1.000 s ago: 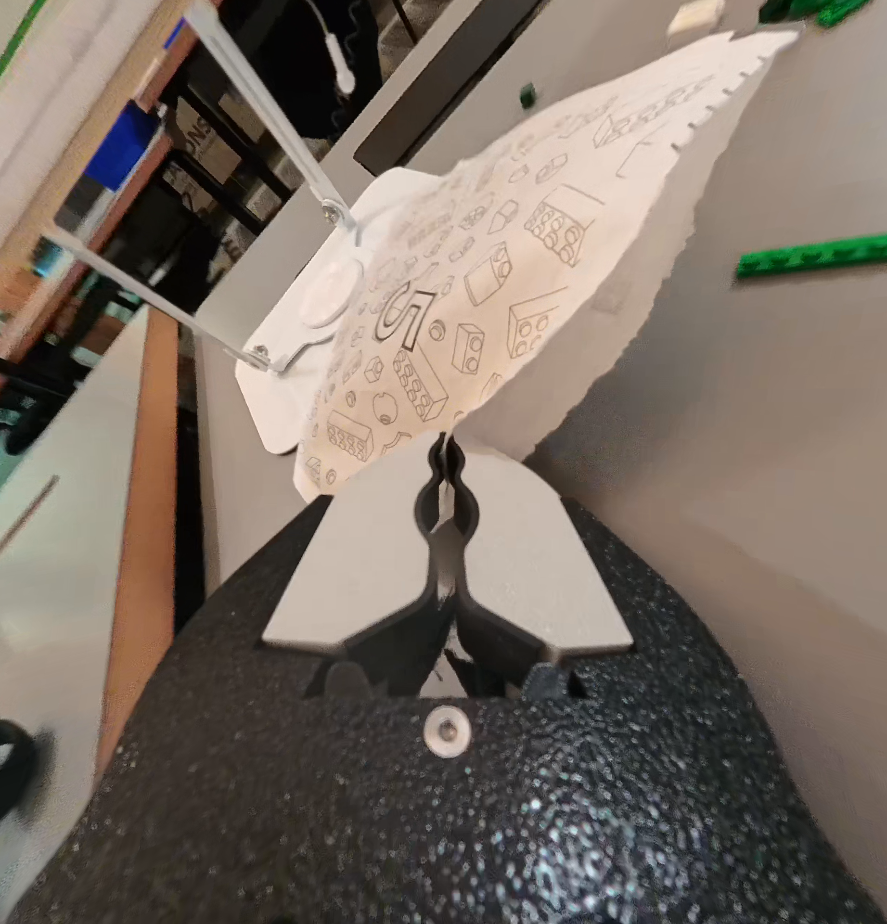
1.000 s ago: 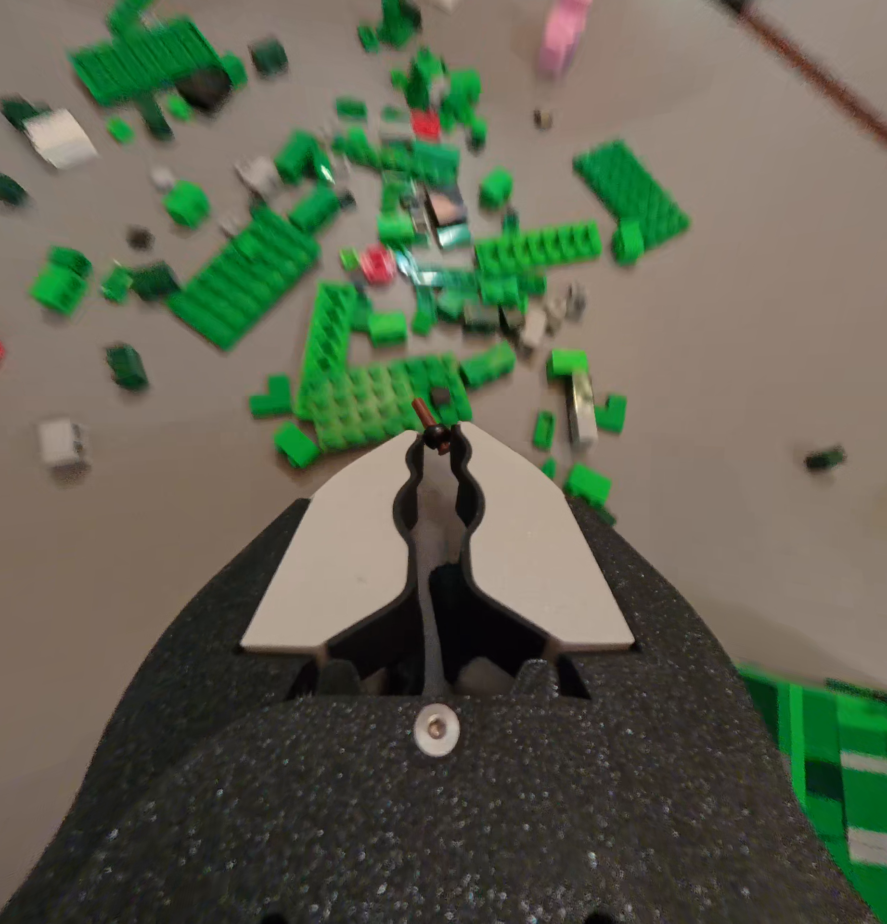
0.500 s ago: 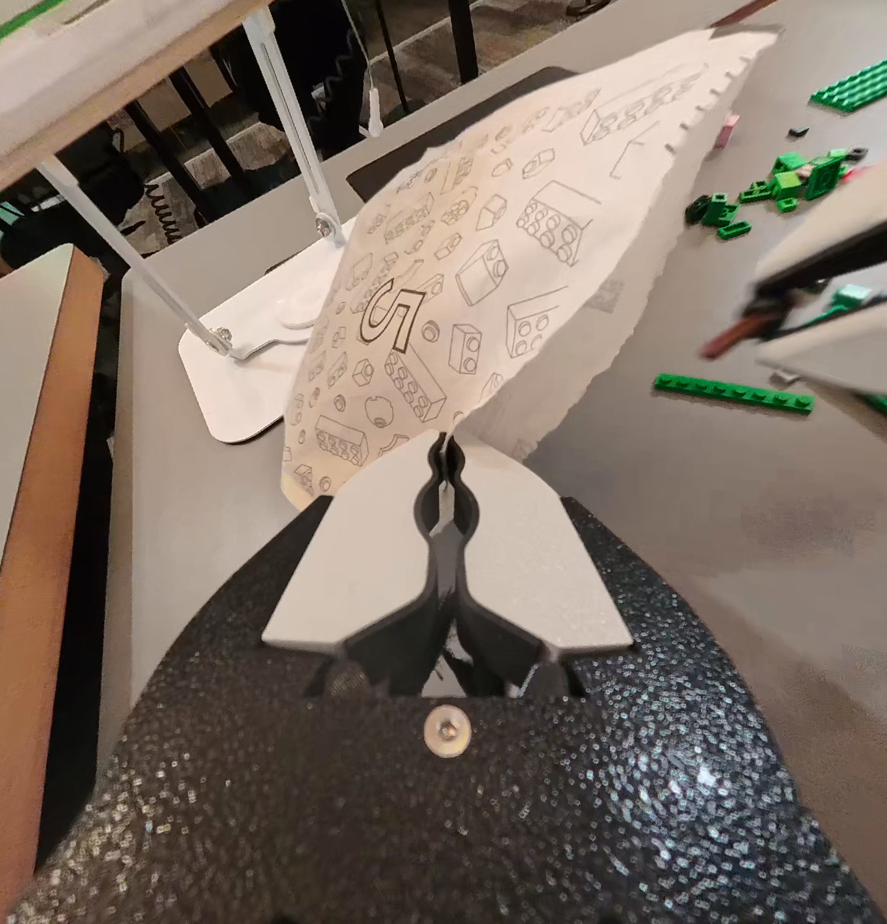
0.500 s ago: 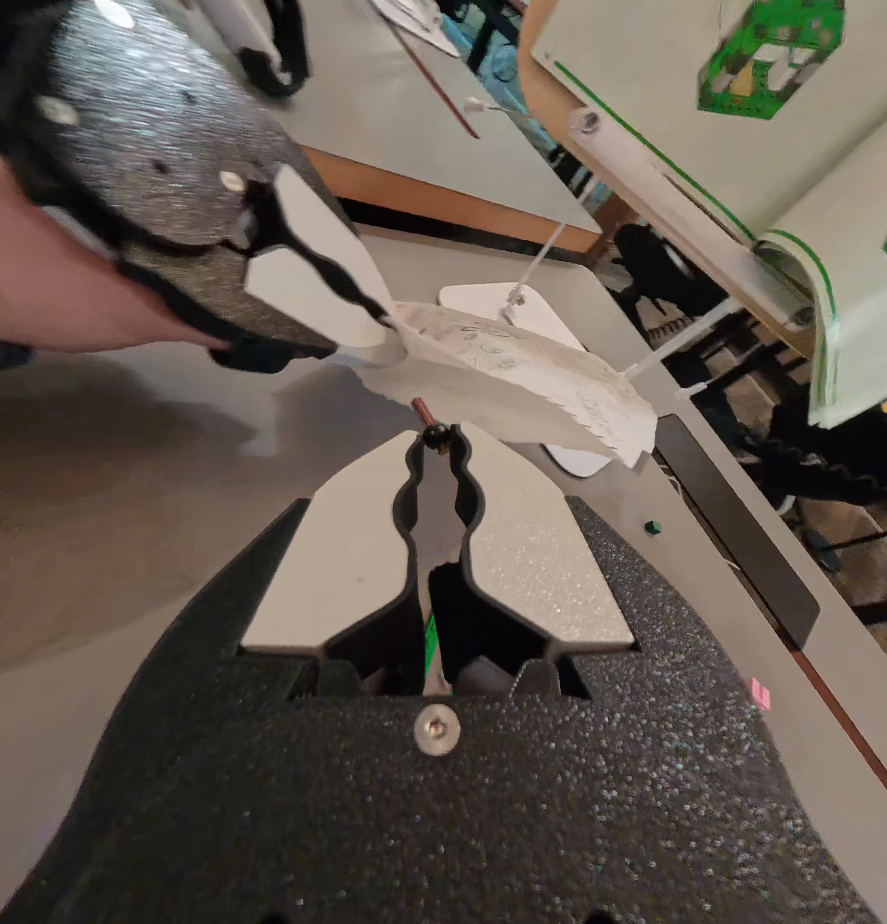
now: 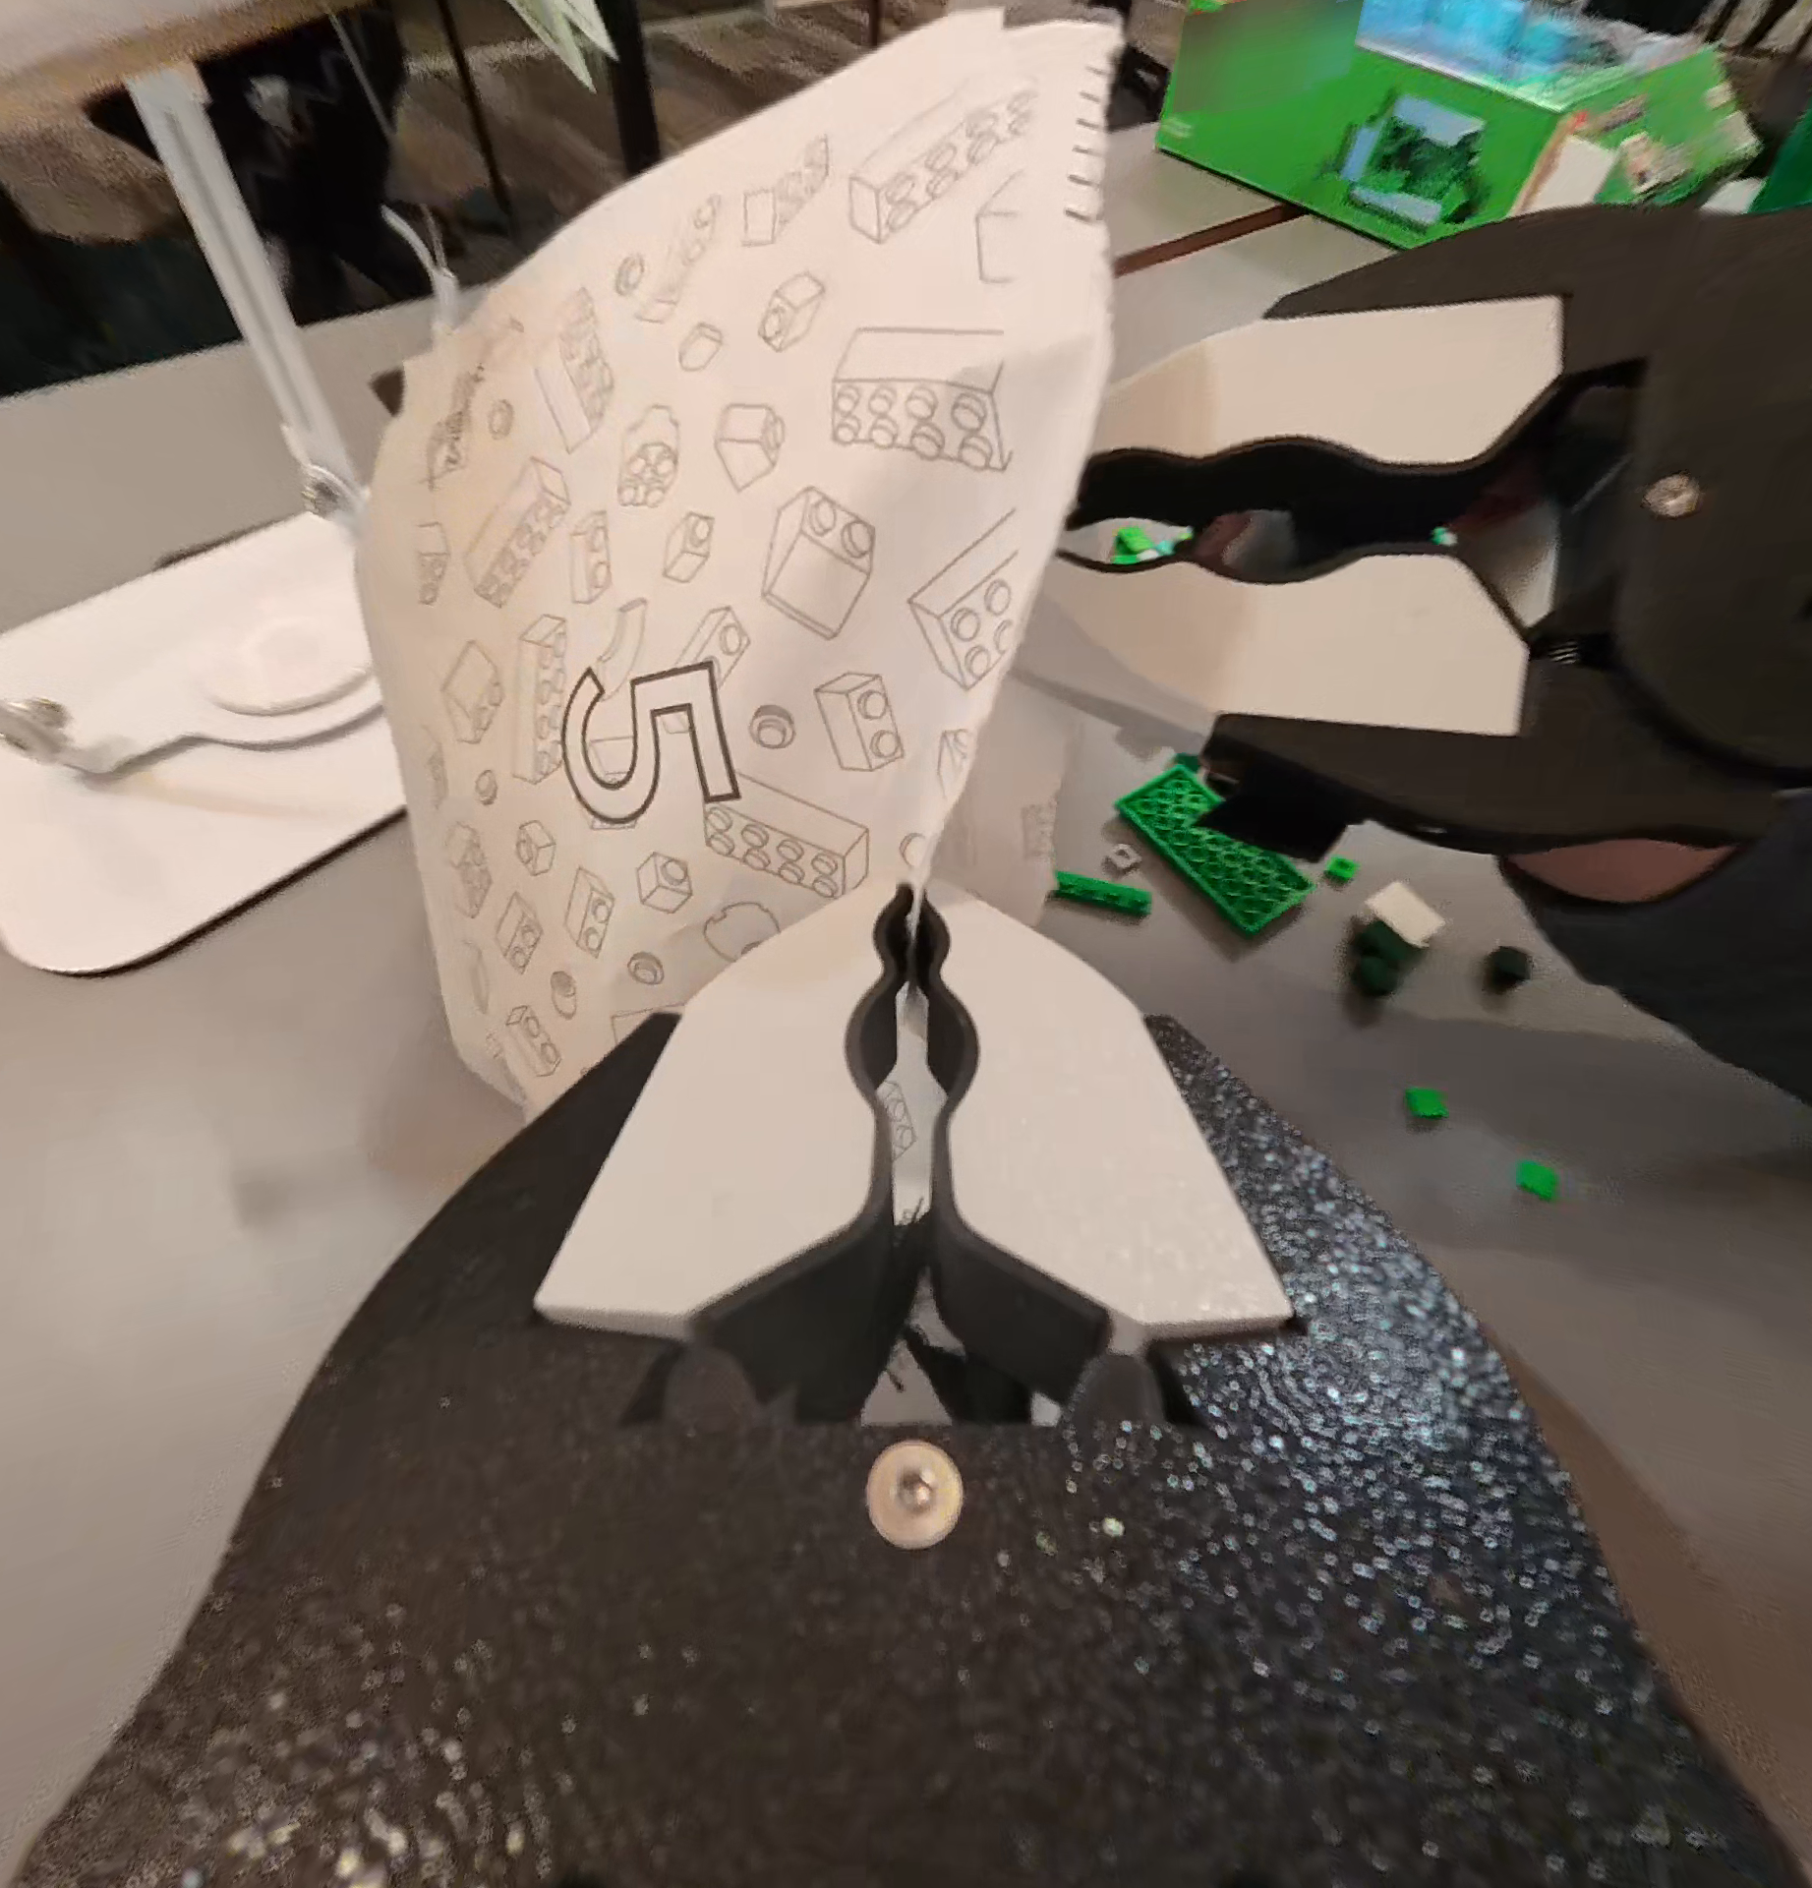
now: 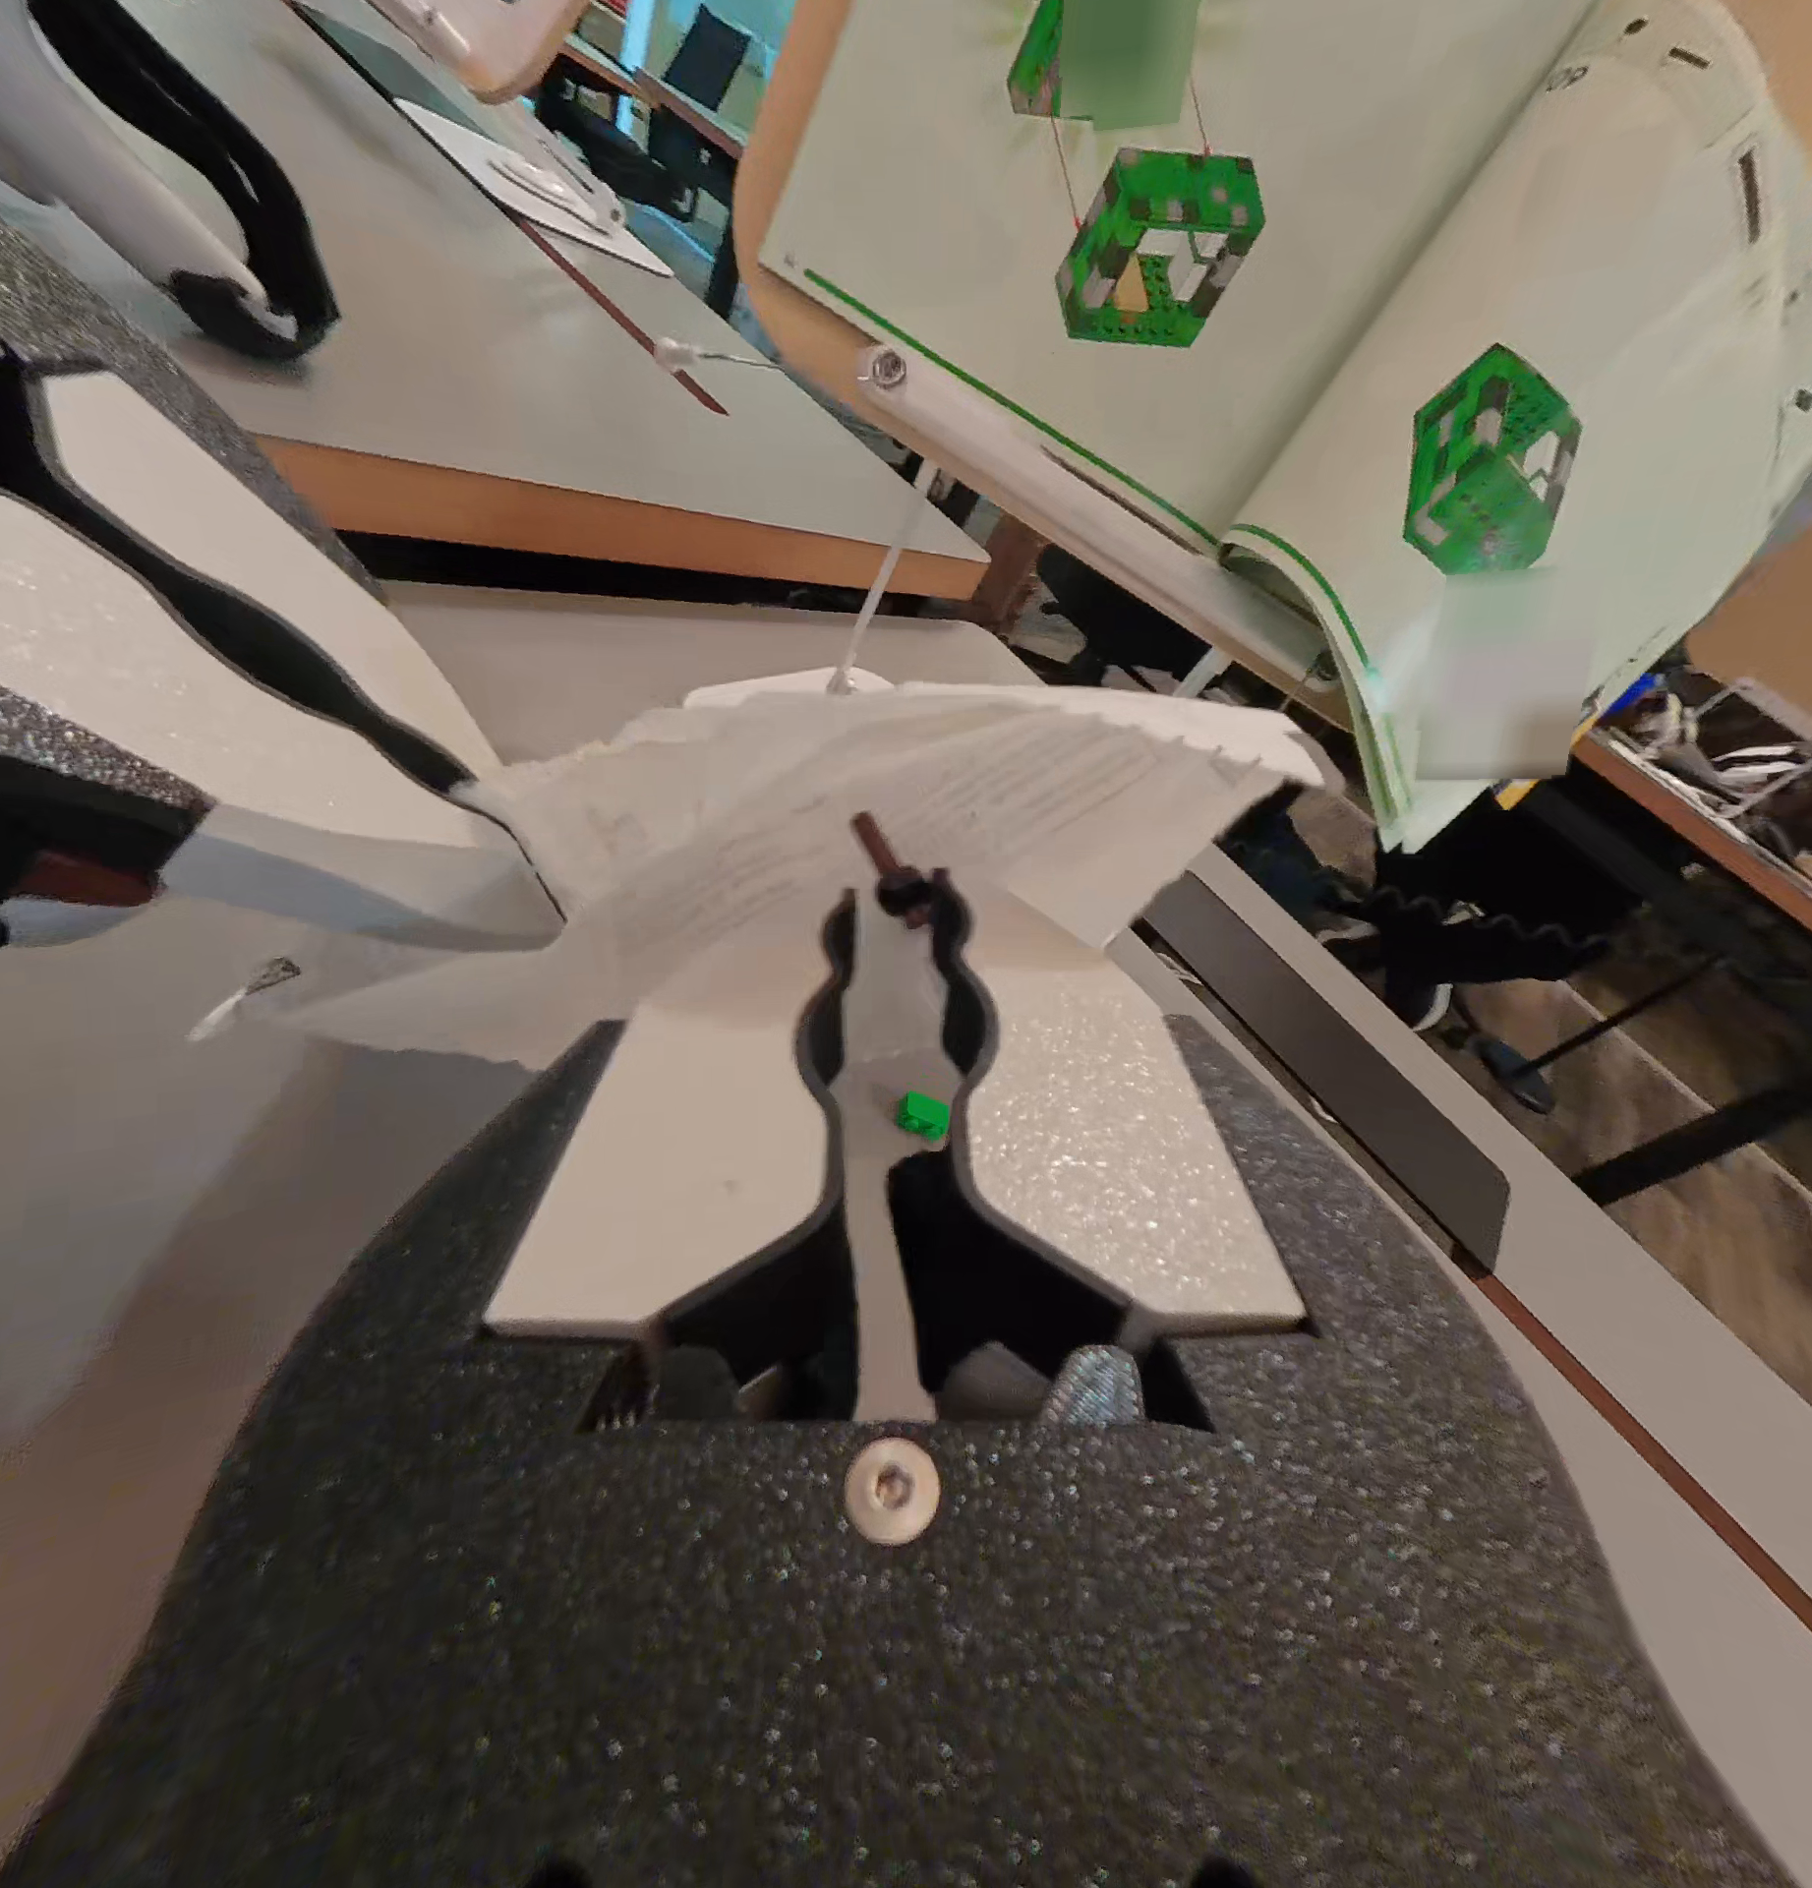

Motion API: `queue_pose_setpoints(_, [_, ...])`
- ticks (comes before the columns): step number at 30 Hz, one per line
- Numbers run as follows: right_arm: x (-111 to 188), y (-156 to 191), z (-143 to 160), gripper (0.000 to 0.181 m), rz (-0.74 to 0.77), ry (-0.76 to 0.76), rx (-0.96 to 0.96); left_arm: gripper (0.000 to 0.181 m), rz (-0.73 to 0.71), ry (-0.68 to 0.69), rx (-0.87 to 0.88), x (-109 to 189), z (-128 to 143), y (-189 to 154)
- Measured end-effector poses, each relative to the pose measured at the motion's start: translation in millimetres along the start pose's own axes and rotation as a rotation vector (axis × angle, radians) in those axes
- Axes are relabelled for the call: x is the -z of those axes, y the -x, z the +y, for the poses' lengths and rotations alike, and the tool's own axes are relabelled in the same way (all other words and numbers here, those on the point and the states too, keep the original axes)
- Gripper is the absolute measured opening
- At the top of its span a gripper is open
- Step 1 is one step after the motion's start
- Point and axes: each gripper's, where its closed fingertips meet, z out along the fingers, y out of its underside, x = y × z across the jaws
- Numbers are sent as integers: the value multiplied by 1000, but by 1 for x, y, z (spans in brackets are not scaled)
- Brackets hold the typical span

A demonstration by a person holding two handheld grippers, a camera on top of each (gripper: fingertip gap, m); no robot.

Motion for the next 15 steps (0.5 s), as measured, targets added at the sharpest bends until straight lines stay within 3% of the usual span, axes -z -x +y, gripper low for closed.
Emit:
queue_pose_setpoints(4, [4, 0, -4, 25, -32, 1, -3, 0, 58, 27, 69, 7, -6, -11])
queue_pose_setpoints(10, [15, 16, -21, 36, -158, 9, 180, 0, 93, 114, 114, 23, -19, -12])
queue_pose_setpoints(15, [30, 16, -43, 37, -288, -61, 99, 0, 106, 248, 101, 33, -22, -8])
